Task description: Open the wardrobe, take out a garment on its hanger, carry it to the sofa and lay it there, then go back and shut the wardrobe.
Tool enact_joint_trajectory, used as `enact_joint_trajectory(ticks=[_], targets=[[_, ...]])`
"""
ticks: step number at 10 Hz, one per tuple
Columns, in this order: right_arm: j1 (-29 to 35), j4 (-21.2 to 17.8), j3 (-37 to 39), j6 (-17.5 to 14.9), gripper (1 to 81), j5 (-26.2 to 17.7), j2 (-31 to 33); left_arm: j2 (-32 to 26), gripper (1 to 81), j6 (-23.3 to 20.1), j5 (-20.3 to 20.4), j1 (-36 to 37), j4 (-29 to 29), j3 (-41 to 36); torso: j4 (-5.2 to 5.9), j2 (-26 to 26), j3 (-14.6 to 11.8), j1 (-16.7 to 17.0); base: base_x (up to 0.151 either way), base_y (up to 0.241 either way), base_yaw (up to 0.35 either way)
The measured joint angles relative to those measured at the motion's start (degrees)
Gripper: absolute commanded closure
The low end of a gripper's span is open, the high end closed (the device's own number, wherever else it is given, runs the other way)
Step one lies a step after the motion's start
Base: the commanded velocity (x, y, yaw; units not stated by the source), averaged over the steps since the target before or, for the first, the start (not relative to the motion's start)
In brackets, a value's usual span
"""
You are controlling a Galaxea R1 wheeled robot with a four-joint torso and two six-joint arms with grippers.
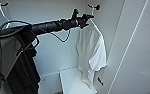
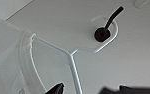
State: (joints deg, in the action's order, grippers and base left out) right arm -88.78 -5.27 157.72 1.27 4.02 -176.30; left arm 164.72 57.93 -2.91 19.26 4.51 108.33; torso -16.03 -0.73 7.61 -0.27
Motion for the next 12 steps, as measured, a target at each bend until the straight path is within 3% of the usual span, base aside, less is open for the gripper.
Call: enact_joint_trajectory(ticks=[10,12], targets=[[-0.44,0.00,-0.02,0.00,1.0,0.07,0.00,9.62,1.0,-0.02,0.35,-0.63,-0.93,12.07,0.00,0.00,0.00,0.00,0.000,0.000,0.000],[-0.77,-0.02,-0.02,0.00,1.0,0.52,-0.02,10.89,1.0,-0.02,2.10,-1.43,-1.79,13.90,0.00,0.00,0.00,0.00,0.000,0.000,0.000]])
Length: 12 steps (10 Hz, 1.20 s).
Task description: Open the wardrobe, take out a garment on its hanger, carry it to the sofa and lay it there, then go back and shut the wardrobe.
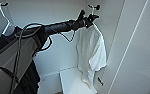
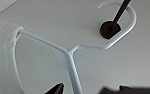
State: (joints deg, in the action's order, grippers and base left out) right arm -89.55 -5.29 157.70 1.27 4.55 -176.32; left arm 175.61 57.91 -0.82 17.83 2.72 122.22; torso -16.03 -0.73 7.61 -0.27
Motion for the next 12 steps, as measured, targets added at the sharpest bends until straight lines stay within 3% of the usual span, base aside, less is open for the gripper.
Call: enact_joint_trajectory(ticks=[8,11,12], targets=[[-0.46,0.02,-0.67,0.00,1.0,0.13,-0.02,-0.90,1.0,2.16,8.41,-1.85,-0.16,-2.22,0.00,0.00,0.00,0.00,0.000,0.000,0.000],[-0.46,0.02,-0.67,0.02,1.0,0.13,0.00,-1.65,1.0,2.21,9.74,-1.90,-0.16,-3.43,0.00,0.00,0.00,0.00,0.000,0.000,0.000],[-0.46,0.02,-0.67,0.00,1.0,0.13,0.00,-1.66,81.1,2.27,8.25,-2.22,0.06,-3.69,0.00,0.00,0.00,0.00,0.000,0.000,0.000]])
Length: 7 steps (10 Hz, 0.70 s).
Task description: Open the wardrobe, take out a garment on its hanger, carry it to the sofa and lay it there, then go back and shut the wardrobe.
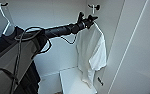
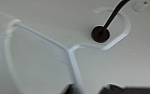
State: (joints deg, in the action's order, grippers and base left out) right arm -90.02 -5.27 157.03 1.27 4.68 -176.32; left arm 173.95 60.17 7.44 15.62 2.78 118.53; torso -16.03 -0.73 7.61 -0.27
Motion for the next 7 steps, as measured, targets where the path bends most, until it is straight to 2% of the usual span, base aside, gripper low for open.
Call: enact_joint_trajectory(ticks=[1,7], targets=[[0.00,0.00,0.00,0.02,1.0,0.06,0.00,-0.02,81.1,1.37,1.21,-0.79,0.72,0.02,0.00,0.00,0.00,-0.02,0.000,0.000,0.000],[0.00,0.01,-0.20,0.02,1.0,0.02,-0.02,-0.85,81.1,1.38,0.13,-0.16,0.63,-1.63,0.00,0.02,0.02,-0.02,0.000,0.000,0.000]])
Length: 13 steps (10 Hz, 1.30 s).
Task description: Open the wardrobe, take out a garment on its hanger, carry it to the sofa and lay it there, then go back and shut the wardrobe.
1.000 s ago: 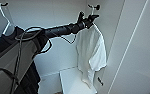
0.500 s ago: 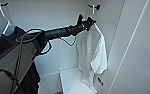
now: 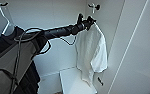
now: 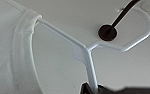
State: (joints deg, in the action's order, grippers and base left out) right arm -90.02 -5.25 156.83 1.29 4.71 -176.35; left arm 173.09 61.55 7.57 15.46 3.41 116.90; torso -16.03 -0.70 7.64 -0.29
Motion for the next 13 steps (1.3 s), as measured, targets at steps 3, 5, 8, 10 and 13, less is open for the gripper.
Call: enact_joint_trajectory(ticks=[3,5,8,10,13], targets=[[0.02,0.02,-0.41,-0.04,1.0,0.02,0.02,-2.04,81.1,-0.11,-0.24,2.47,-0.48,-3.54,0.00,0.00,0.00,0.00,0.000,0.000,0.000],[0.00,0.02,-0.51,-0.04,1.0,0.26,0.02,-2.43,81.1,-0.28,-0.18,3.54,-2.05,-4.69,0.22,0.00,0.00,0.00,0.000,0.000,0.000],[-0.20,0.11,-0.51,-0.06,1.0,1.35,0.02,-4.99,81.1,-0.06,-3.19,3.45,-4.14,-5.64,4.90,0.00,0.00,0.00,0.000,0.000,0.000],[0.02,0.16,-0.51,-0.15,1.0,1.52,0.02,-6.22,81.1,-0.01,-3.88,3.47,-5.10,-6.18,8.92,0.02,0.00,0.00,0.000,0.000,0.000],[0.02,0.16,-0.55,-0.15,1.0,1.79,0.02,-6.47,81.1,-0.20,-8.14,3.45,-8.62,-7.83,10.93,0.02,0.00,-0.02,0.000,0.000,0.000]])
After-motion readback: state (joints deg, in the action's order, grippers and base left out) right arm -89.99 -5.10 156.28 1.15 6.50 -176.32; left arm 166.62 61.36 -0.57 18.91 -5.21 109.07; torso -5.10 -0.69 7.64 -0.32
